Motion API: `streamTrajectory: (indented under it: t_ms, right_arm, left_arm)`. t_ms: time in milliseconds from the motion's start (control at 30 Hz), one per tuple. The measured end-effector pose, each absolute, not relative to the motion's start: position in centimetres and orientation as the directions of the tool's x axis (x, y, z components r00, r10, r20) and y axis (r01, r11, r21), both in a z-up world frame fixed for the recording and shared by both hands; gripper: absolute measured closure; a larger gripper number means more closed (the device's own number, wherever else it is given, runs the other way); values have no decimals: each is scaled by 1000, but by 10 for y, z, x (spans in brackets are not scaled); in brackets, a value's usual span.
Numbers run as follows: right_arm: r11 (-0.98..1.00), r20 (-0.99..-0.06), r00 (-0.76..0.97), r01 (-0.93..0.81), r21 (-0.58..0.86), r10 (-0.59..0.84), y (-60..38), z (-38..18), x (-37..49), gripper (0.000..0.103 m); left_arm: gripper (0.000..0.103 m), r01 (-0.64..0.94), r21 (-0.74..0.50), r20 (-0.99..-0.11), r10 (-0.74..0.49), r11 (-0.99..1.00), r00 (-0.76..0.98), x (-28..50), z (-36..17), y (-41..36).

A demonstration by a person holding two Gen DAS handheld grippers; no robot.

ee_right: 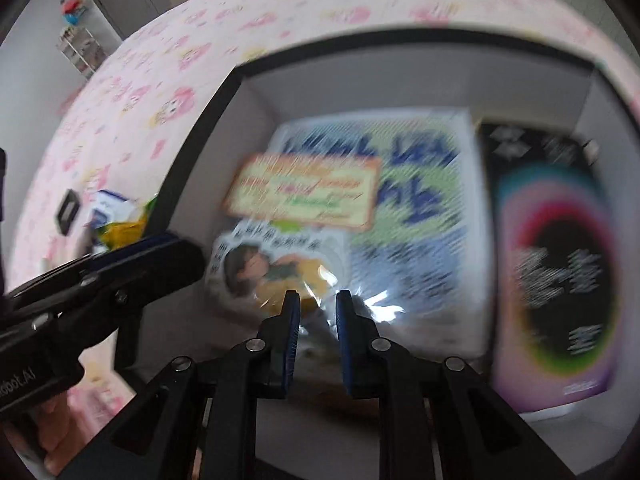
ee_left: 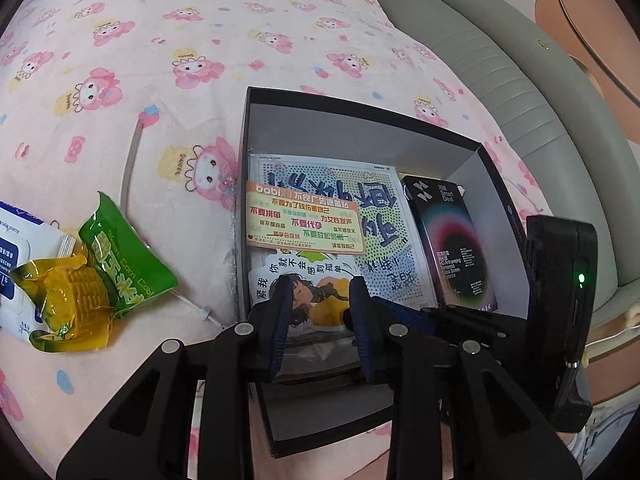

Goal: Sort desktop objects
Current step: 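Carry the sticker bag into the black box and release it, then withdraw the left tool from the black box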

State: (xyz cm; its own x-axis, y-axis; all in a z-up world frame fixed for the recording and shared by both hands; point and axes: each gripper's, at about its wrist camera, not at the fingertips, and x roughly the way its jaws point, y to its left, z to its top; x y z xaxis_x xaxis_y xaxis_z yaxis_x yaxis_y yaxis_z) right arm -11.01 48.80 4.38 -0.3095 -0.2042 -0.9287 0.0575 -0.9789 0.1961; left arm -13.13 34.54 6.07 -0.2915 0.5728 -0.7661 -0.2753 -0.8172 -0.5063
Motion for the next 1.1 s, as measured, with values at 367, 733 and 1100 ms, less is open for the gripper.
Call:
streamTrajectory:
  t_ms: [367,733,1100]
  right_arm:
    - [-991,-886,-444,51,127,-136,483,70,-79,84]
    - [-995,-820,-564,53,84,-99,464,116,-26,77]
    - [-974,-794,-570,197,116,-210,407,129,32,77]
  left_arm:
    - [74,-286,-429,-801,507,-857,-319,-110,68,351]
    - [65,-331,-431,-708,542,-840,-453,-40,113,327]
    - [63,-243,-512,-655,558,-824,-510,28,120,249]
